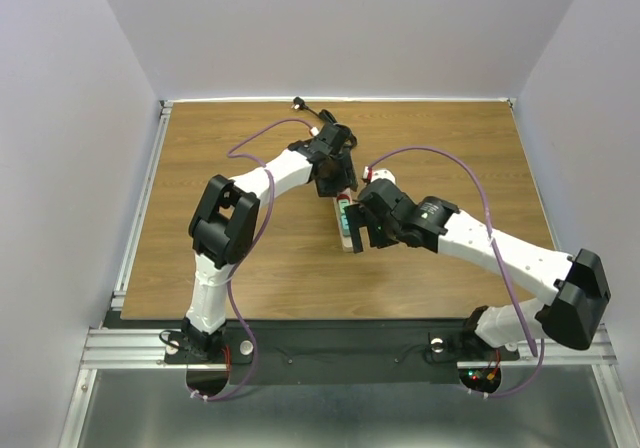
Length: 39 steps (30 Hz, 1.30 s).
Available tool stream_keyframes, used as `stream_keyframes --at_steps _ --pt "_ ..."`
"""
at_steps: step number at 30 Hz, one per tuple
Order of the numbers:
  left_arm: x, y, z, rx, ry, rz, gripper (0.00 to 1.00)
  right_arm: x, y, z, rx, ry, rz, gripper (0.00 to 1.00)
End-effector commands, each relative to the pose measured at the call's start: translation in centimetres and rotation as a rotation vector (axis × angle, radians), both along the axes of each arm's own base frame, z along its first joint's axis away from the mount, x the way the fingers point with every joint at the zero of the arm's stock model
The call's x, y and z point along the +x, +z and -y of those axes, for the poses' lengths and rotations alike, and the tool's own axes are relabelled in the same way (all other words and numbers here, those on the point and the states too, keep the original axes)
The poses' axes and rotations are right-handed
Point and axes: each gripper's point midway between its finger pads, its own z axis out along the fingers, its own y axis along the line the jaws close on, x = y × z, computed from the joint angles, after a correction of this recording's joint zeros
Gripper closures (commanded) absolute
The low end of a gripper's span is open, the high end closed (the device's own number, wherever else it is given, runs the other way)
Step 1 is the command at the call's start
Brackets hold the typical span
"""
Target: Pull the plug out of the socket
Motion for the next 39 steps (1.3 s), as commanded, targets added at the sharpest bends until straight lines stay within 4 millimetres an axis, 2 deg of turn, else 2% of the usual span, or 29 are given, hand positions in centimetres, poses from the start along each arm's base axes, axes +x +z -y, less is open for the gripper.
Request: stream_keyframes --at_steps 1,3,4,7,10,14,15,16,18,19,20,23,29,31,39 --pt "-0.9 4.3 0.9 -0.044 -0.022 0.054 0.35 0.7 2.7 -0.5 0.070 -0.009 0.082 0.00" --pt "-1.0 3.9 0.6 -0.024 -0.020 0.056 0.36 0.5 2.6 -0.3 0.079 -0.016 0.078 0.00" --pt "-1.1 2.9 0.4 0.002 -0.028 0.040 0.36 0.4 2.7 -0.3 0.083 -0.018 0.079 0.00" --pt "-1.3 1.4 -0.6 0.074 -0.018 0.006 0.36 0.2 2.9 -0.2 0.099 -0.027 0.078 0.00" --pt "-1.5 1.6 -0.7 0.070 -0.007 0.020 0.37 0.1 2.8 0.0 0.105 -0.038 0.079 0.00" --pt "-1.0 1.9 -0.3 0.048 -0.009 0.040 0.46 -0.1 2.4 0.1 0.103 -0.045 0.065 0.00" --pt "-0.9 1.7 -0.2 0.048 -0.015 0.038 0.50 -0.1 2.4 0.0 0.106 -0.044 0.062 0.00" --pt "-0.9 1.3 -0.1 0.051 -0.020 0.031 0.63 -0.1 2.4 0.1 0.105 -0.045 0.063 0.00" --pt "-0.7 1.2 0.0 0.055 -0.023 0.036 0.79 0.0 2.4 0.0 0.106 -0.045 0.064 0.00" --pt "-0.6 0.9 -0.3 0.067 -0.015 0.037 0.97 0.0 2.5 0.0 0.106 -0.045 0.067 0.00" --pt "-0.5 0.7 -0.3 0.073 -0.015 0.038 1.00 0.1 2.8 -0.1 0.111 -0.047 0.072 0.00" --pt "-0.8 -0.5 -0.7 0.103 -0.024 0.021 1.00 0.1 3.0 -0.2 0.117 -0.044 0.074 0.00" --pt "-1.7 -3.4 -1.1 0.123 -0.034 -0.024 1.00 0.9 1.9 -1.0 0.084 -0.027 0.068 0.00" --pt "-1.9 -4.2 -1.0 0.118 -0.042 -0.033 1.00 1.7 2.1 -1.6 0.097 -0.030 0.095 0.00" --pt "-3.4 -7.4 -1.7 0.129 -0.051 -0.080 1.00 4.8 0.4 -4.1 0.075 -0.015 0.158 0.03"
